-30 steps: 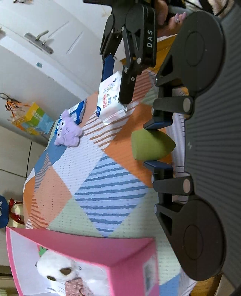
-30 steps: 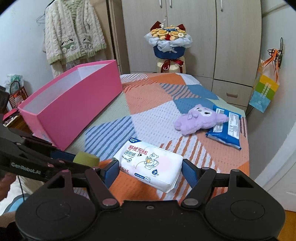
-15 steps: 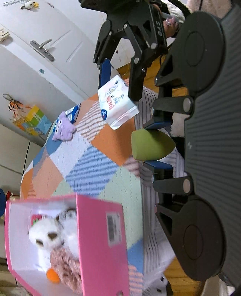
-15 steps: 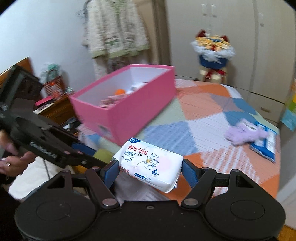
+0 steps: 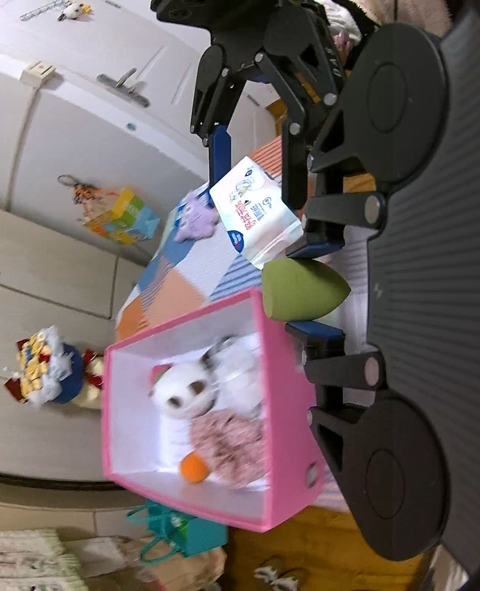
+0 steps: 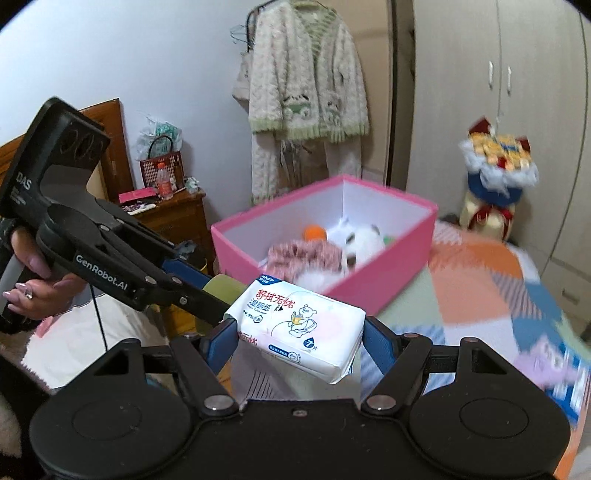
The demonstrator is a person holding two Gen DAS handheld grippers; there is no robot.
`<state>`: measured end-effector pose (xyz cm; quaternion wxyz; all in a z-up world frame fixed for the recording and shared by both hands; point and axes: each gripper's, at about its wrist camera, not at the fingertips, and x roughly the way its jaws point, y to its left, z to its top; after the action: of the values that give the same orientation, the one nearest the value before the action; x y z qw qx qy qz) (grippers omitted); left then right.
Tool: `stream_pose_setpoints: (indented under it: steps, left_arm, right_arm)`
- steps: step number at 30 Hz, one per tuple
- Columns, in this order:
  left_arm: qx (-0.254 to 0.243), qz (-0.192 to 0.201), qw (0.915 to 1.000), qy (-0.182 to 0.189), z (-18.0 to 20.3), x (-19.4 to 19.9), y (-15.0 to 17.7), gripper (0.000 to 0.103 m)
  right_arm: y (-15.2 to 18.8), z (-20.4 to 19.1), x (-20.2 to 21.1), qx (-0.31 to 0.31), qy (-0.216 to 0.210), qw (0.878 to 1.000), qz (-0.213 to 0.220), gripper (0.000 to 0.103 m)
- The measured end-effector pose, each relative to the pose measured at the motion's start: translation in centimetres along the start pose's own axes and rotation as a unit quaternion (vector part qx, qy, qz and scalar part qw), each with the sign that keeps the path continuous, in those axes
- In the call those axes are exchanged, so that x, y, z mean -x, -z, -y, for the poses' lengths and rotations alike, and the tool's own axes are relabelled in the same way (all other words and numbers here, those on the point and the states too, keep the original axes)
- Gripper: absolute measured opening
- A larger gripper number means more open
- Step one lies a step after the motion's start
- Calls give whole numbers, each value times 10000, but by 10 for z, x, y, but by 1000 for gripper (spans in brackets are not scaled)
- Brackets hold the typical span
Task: Organize soft objects
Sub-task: 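Carry the green sponge and wipes pack over the pink box with both tools, then open both tools to drop the sponge and wipes pack into the box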
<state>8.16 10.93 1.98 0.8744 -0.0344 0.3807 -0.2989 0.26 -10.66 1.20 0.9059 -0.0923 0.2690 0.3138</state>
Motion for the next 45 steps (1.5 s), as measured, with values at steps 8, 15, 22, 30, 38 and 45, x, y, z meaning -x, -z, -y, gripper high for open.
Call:
stream_pose_setpoints:
  steps: [8, 15, 22, 30, 38, 45]
  left_arm:
    - [70, 67, 9990, -432, -39, -30, -47, 35]
    - [588, 364, 9941, -832, -88, -57, -92, 35]
    - [891, 462, 9891, -1080, -125, -91, -121, 35]
    - [954, 207, 9872, -1258, -138, -122, -134, 37]
    - [737, 273, 9852, -1523, -130, -128, -136, 54]
    - [391, 518, 9862, -1525, -113, -95, -126, 61]
  right_arm:
    - [-42, 28, -49, 16, 163, 9998, 99, 78]
    - [-71, 66, -106, -84, 379, 9992, 80, 78]
    - [-91, 89, -161, -156, 516, 9984, -142, 78]
    - [-104, 90, -215, 335, 563, 9950, -757, 78]
    - [-108, 100, -241, 327, 463, 9949, -834, 80]
    - [-95, 101, -196, -31, 200, 9995, -256, 81]
